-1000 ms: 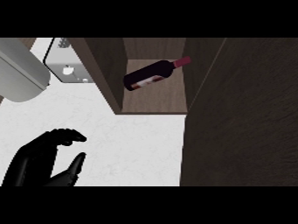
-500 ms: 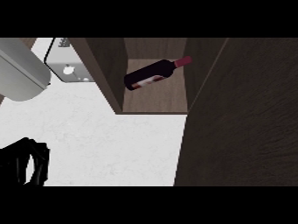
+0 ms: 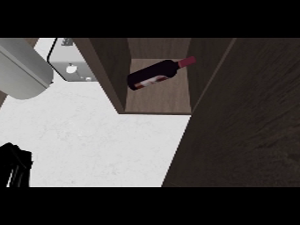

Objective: Pick up the wine, place it into the cabinet and close the cabinet

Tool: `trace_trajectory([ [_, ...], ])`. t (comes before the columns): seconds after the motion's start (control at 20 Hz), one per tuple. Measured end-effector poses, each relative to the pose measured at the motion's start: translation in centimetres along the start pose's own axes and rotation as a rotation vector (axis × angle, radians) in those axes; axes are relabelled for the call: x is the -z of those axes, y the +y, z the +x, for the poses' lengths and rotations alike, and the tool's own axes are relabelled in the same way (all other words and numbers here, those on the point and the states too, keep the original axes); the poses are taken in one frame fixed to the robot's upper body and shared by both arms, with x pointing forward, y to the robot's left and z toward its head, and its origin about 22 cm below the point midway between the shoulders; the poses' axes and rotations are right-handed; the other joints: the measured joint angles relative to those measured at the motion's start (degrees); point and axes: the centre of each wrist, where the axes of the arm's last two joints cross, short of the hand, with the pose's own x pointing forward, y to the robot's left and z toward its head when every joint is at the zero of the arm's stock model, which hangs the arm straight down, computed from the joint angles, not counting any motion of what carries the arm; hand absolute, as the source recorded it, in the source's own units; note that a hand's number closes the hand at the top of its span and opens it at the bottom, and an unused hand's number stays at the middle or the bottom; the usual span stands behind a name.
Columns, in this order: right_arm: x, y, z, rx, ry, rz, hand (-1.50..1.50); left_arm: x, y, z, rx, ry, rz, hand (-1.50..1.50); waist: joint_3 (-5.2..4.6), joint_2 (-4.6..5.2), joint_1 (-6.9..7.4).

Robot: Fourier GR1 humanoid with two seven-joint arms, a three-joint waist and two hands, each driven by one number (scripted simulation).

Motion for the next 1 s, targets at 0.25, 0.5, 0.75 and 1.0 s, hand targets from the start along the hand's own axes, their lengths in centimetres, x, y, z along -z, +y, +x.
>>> trace_trajectory([
  [0.25,3.4,0.9,1.4,0.024,-0.067,0.043,1.50,-0.5,0.7,0.1,-0.001,0.000,-0.006,1.50,-0.09,-0.20,0.06],
  [0.5,7.2,2.5,3.2,0.065,-0.116,0.099,1.50,-1.1,1.4,0.4,-0.003,0.001,0.002,1.50,-0.09,-0.30,-0.06],
  [0.75,11.7,2.7,4.7,0.092,-0.130,0.109,1.50,-1.3,2.1,0.5,-0.009,0.006,-0.009,1.50,-0.09,-0.29,0.05],
  [1.0,15.6,2.7,5.6,0.120,-0.128,0.095,1.50,-1.4,2.3,0.4,-0.010,0.013,-0.009,1.50,-0.07,-0.31,0.02],
])
